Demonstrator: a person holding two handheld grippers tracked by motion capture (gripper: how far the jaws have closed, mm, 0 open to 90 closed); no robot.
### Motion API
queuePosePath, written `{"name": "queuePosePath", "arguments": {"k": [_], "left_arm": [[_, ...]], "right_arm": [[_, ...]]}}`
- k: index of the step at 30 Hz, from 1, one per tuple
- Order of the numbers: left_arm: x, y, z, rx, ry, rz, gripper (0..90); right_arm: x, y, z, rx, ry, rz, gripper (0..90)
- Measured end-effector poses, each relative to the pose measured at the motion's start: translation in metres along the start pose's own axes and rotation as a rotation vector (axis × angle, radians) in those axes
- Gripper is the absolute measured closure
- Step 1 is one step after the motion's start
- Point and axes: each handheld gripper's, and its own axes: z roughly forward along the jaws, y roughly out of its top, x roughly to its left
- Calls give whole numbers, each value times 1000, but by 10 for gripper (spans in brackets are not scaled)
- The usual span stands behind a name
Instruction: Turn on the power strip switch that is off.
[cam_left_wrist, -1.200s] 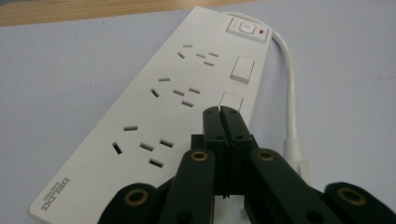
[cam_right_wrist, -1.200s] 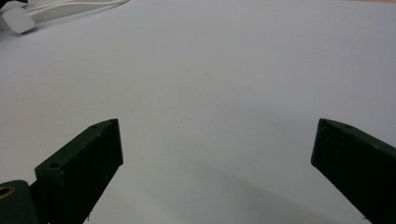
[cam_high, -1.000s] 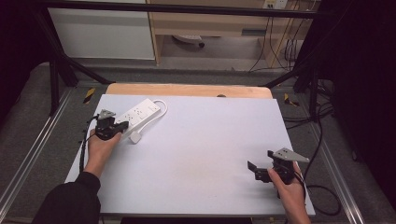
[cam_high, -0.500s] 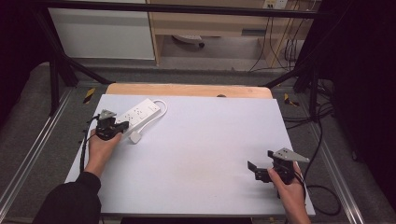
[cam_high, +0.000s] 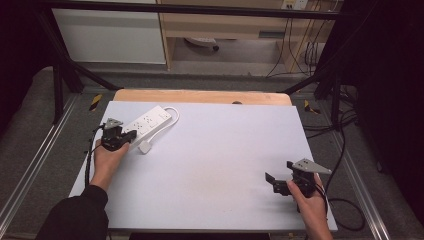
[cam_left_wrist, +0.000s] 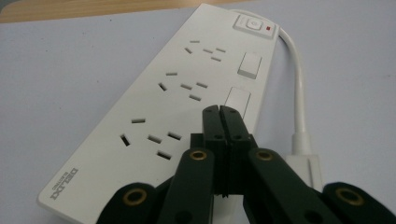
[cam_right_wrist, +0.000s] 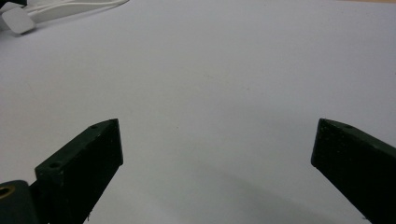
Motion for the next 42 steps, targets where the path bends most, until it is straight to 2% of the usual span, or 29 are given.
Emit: {"name": "queuePosePath", "arguments": {"k": [23, 30, 42], "left_arm": [[2, -1, 2, -3, -16, 10, 900], [1, -1, 3, -5, -5, 21, 900], [1, -2, 3, -15, -11, 14, 900]], "right_arm": [[0, 0, 0, 2, 2, -1, 26], [0, 0, 0, 2, 2, 1, 26], [0, 0, 0, 1, 2, 2, 26]]}}
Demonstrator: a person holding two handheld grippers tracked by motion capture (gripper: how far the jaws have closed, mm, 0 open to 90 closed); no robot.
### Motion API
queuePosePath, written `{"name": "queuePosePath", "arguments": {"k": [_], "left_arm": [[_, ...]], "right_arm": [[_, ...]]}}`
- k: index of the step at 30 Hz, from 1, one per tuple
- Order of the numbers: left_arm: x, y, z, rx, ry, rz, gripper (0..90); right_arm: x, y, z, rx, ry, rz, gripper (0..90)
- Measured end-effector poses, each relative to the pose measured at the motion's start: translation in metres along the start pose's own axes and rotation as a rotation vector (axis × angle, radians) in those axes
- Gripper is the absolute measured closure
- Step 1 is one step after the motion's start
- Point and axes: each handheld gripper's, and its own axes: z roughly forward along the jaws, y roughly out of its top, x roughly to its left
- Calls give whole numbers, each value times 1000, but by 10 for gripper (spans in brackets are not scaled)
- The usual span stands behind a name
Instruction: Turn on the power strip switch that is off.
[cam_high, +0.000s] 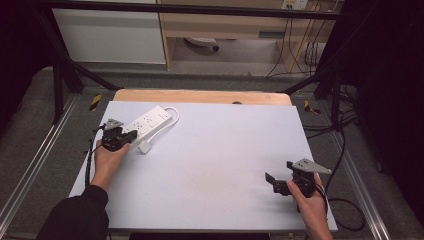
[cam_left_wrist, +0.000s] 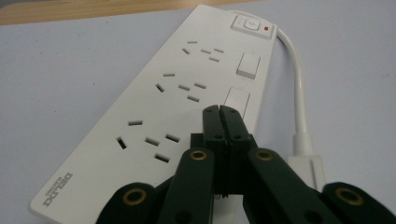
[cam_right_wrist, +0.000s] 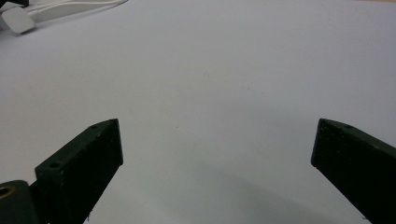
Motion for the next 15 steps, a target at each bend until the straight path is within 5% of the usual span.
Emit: {"name": "queuePosePath", "arguments": {"k": [15], "left_arm": [[-2, 1, 0, -8, -2, -6, 900]], "right_arm": [[-1, 0, 0, 0, -1, 0, 26]]}}
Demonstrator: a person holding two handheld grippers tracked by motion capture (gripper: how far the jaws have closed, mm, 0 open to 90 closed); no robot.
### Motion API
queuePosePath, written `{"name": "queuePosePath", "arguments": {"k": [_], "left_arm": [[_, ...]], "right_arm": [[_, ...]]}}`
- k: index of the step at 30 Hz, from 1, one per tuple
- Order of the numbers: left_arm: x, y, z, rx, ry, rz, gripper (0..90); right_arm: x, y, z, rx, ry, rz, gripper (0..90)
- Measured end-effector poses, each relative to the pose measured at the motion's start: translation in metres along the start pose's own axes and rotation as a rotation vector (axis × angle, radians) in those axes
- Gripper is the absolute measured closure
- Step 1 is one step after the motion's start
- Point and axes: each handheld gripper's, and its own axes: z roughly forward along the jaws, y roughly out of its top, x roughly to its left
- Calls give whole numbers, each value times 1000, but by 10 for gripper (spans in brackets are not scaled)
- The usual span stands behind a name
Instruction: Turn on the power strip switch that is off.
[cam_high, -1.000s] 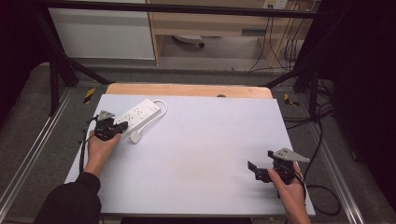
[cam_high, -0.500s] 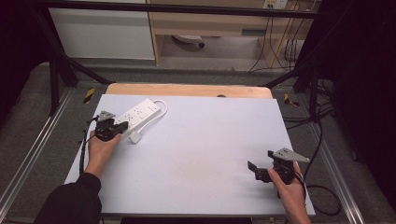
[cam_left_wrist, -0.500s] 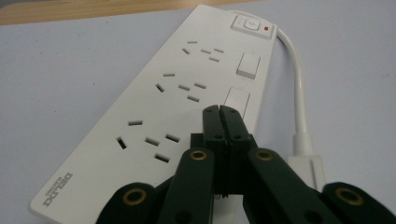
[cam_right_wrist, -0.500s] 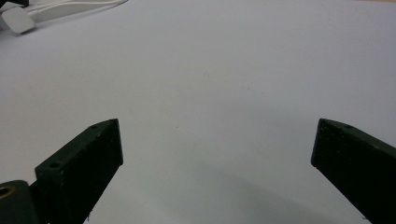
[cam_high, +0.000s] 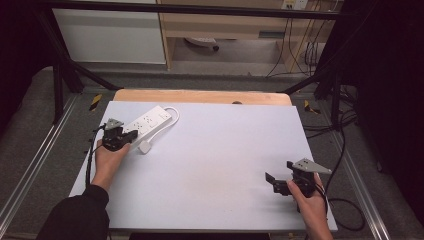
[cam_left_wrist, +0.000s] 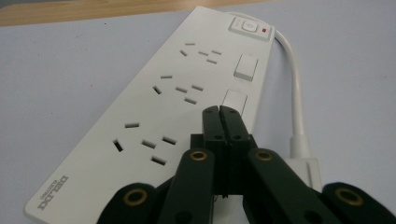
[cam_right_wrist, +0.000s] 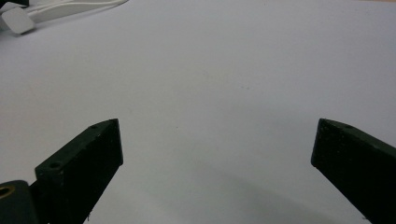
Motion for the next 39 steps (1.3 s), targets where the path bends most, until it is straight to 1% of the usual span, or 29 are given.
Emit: {"name": "queuePosePath", "arguments": {"k": [3, 5, 13, 17, 30, 33, 38, 39], "left_arm": [[0, 1, -2, -7, 0, 0, 900], [0, 2, -2, -12, -6, -7, 900], [-3, 4, -5, -26, -13, -5, 900], [-4, 6, -6, -36, -22, -13, 900], [-11, 16, -12, -63, -23, -3, 766], [-13, 17, -13, -72, -35, -6, 737], [-16, 20, -18, -84, -35, -3, 651], [-17, 20, -18, -89, -37, -10, 635]], "right_arm": [[0, 0, 0, 0, 0, 1, 26], [0, 0, 0, 0, -1, 0, 26], [0, 0, 0, -1, -1, 0, 26], [0, 0, 0, -1, 0, 1, 26], [0, 0, 0, -1, -1, 0, 26], [0, 0, 0, -1, 0, 2, 26], [0, 0, 0, -2, -1, 0, 26], [0, 0, 0, -1, -1, 1, 26]]}}
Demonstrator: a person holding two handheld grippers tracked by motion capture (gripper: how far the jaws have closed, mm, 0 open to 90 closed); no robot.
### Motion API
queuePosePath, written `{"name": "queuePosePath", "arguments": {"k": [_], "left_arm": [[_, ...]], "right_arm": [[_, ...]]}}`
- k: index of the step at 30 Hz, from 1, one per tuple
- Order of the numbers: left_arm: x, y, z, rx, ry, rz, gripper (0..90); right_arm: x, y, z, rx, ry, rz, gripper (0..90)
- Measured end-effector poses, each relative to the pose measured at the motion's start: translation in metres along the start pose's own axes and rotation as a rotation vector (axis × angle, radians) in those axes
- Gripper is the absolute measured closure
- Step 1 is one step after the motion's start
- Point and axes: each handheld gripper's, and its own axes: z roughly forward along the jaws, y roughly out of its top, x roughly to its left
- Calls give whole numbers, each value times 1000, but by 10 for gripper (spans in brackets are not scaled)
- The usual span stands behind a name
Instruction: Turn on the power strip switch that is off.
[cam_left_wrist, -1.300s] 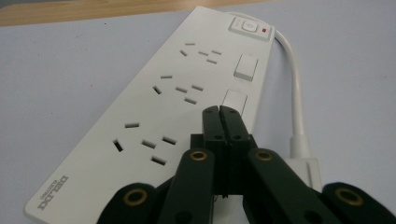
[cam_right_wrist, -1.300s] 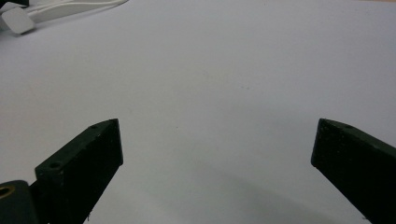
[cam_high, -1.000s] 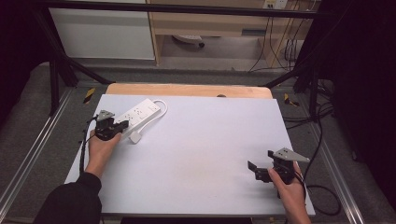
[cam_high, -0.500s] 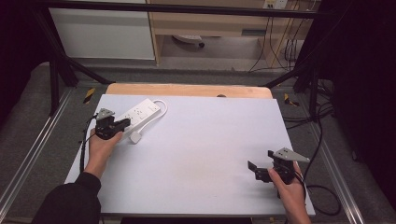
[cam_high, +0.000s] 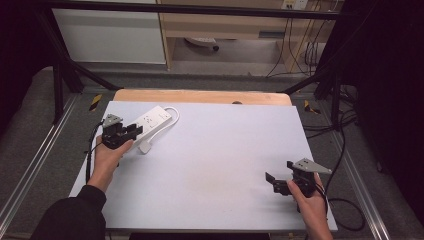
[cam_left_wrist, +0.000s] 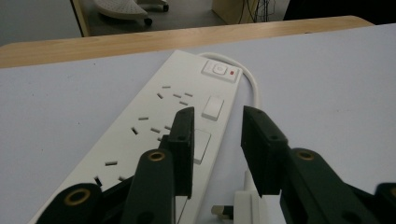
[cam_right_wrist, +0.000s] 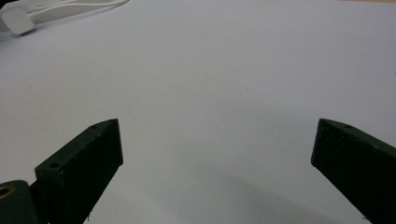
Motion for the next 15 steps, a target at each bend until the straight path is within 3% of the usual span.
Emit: {"name": "queuePosePath", "arguments": {"k": [2, 15], "left_arm": [[-1, 2, -2, -7, -5, -14, 601], [-17, 15, -5, -15, -10, 9, 388]], "right_arm": [[0, 0, 0, 0, 1, 1, 26], [0, 0, 0, 0, 0, -1, 26]]}}
